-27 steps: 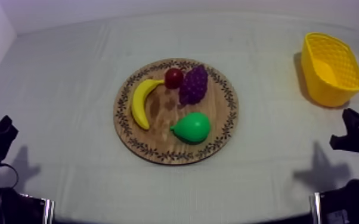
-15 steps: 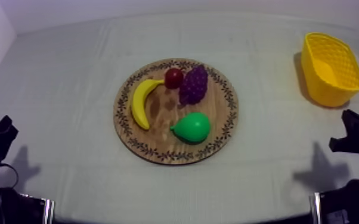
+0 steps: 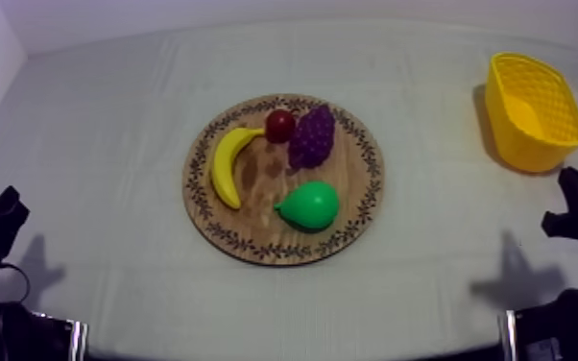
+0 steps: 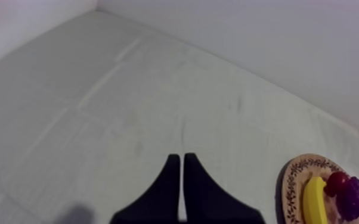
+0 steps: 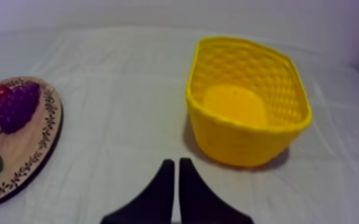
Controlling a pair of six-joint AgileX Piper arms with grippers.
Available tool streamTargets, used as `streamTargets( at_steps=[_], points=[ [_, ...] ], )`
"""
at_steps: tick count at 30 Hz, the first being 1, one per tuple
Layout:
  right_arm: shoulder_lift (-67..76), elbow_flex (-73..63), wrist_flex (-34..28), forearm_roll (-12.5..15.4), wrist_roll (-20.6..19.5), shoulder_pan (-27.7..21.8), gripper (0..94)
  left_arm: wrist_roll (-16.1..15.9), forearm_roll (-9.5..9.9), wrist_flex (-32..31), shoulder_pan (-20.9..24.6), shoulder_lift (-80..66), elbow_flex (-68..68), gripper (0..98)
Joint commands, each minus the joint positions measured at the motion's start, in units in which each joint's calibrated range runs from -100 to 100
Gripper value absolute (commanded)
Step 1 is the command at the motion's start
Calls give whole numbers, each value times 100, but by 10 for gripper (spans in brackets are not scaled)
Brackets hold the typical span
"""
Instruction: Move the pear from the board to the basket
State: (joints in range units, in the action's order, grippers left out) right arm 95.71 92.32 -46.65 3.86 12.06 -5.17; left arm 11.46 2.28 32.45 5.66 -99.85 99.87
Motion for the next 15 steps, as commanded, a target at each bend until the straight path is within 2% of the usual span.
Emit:
streamTargets(
  at_steps=[1,6,11,15],
  points=[
    [-59,-363,-88,90,64,56,3,-1,0,5,2,2,2,1],
    [-782,-1328,-356,-72,-299,496,3,-2,0,5,2,2,2,1],
    [-1899,-2620,-887,-470,-856,1281,3,-2,0,5,2,2,2,1],
    [-2797,-3608,-1337,-661,-753,1818,4,-1,0,5,2,2,2,1]
  ],
)
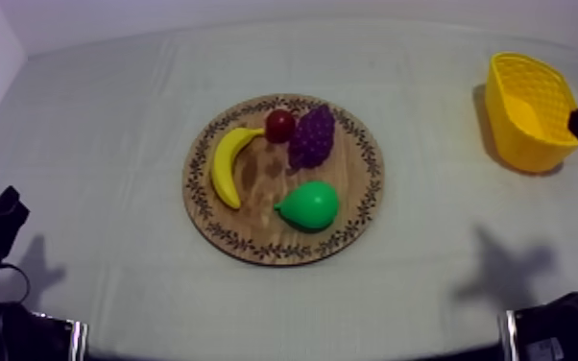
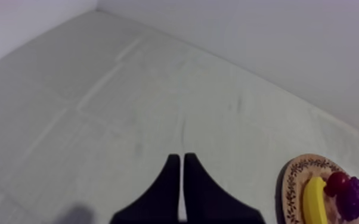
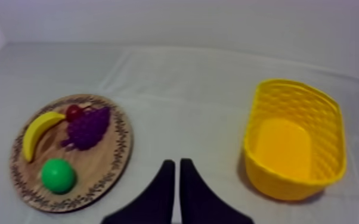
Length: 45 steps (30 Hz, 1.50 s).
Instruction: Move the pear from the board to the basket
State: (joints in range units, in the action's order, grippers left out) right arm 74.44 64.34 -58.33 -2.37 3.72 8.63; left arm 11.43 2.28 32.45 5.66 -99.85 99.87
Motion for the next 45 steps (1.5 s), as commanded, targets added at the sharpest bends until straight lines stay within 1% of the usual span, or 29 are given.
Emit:
streamTargets(
  at_steps=[1,5,9,11,13,26,28,30,34,39,45],
  points=[
    [-874,-1031,-261,-47,150,521,4,2,0,5,2,2,2,1],
    [-1626,-1787,-482,13,368,701,4,2,0,5,2,2,2,1],
    [-2286,-2277,-568,166,675,752,7,2,0,5,2,2,2,1],
    [-2592,-2453,-639,262,884,764,17,2,0,5,2,2,2,1],
    [-2872,-2594,-710,356,1007,770,32,2,0,5,2,2,2,1],
    [-4001,-2891,-1067,1165,2084,723,78,2,0,5,2,2,2,1],
    [-4137,-2866,-1184,1261,2283,715,83,2,0,5,2,2,2,1],
    [-4314,-2861,-1351,1294,2463,753,94,2,0,5,2,2,2,1],
    [-4668,-2822,-1574,1290,2772,880,150,2,0,5,2,2,2,1],
    [-4988,-2719,-1670,1314,3245,995,255,2,0,5,2,2,2,1],
    [-5236,-2631,-1717,1452,3566,1094,395,2,0,5,2,2,2,1]
  ],
)
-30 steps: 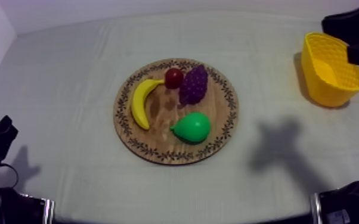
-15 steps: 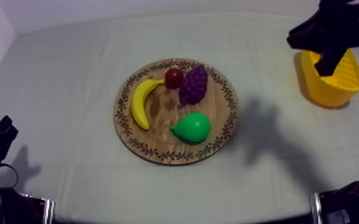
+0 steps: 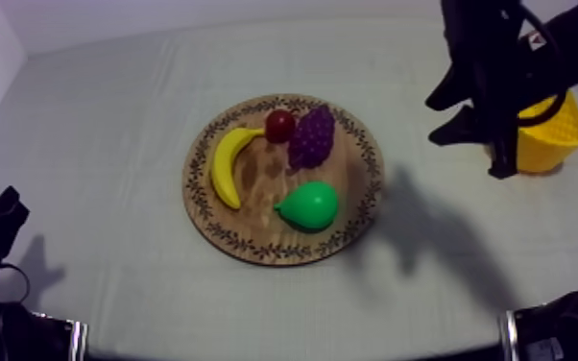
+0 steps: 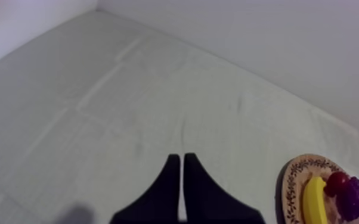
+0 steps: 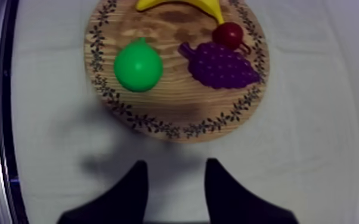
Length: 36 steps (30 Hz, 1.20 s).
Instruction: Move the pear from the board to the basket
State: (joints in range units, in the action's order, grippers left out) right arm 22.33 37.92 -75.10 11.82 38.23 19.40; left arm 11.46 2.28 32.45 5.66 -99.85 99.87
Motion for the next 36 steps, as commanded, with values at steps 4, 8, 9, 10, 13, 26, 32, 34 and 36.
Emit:
streamTargets(
  at_steps=[4,8,9,10,13,26,32,34,36],
  points=[
    [-179,49,-100,97,253,116,476,-1,0,5,2,2,2,1],
    [-289,109,-64,162,290,156,542,-1,0,5,2,2,2,1],
    [-301,128,-27,178,277,155,561,-1,0,5,2,2,2,1],
    [-308,141,3,175,236,158,584,-1,0,5,2,2,2,1],
    [-339,105,82,68,18,239,654,-1,0,5,2,2,2,1],
    [-1124,-89,590,-4,-135,827,703,-1,0,5,2,2,2,1],
    [-1904,-270,989,-79,-235,1014,694,0,0,5,2,2,2,1],
    [-2184,-345,1123,-115,-263,1045,689,0,0,5,2,2,2,1],
    [-2462,-424,1270,-159,-301,1061,684,-1,0,5,2,2,2,1]
  ],
)
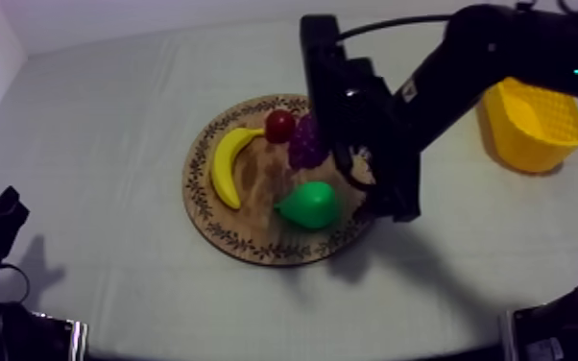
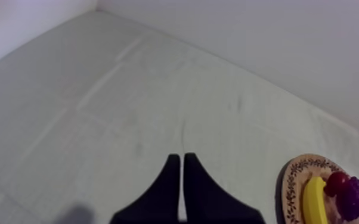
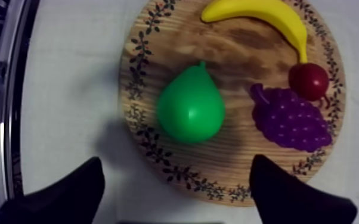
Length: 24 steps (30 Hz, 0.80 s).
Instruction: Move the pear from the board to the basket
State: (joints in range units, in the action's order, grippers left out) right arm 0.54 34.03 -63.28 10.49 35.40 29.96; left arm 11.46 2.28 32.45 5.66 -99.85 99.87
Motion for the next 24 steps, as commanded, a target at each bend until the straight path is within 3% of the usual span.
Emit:
streamTargets(
  at_steps=[1,14,24],
  points=[
    [-416,-70,163,-48,-40,7,681,-1,0,5,2,2,2,1],
    [-1650,-515,811,-349,-412,28,663,-1,0,5,2,2,2,1],
    [-1967,-699,872,-360,-425,144,656,-1,0,5,2,2,2,1]
  ],
)
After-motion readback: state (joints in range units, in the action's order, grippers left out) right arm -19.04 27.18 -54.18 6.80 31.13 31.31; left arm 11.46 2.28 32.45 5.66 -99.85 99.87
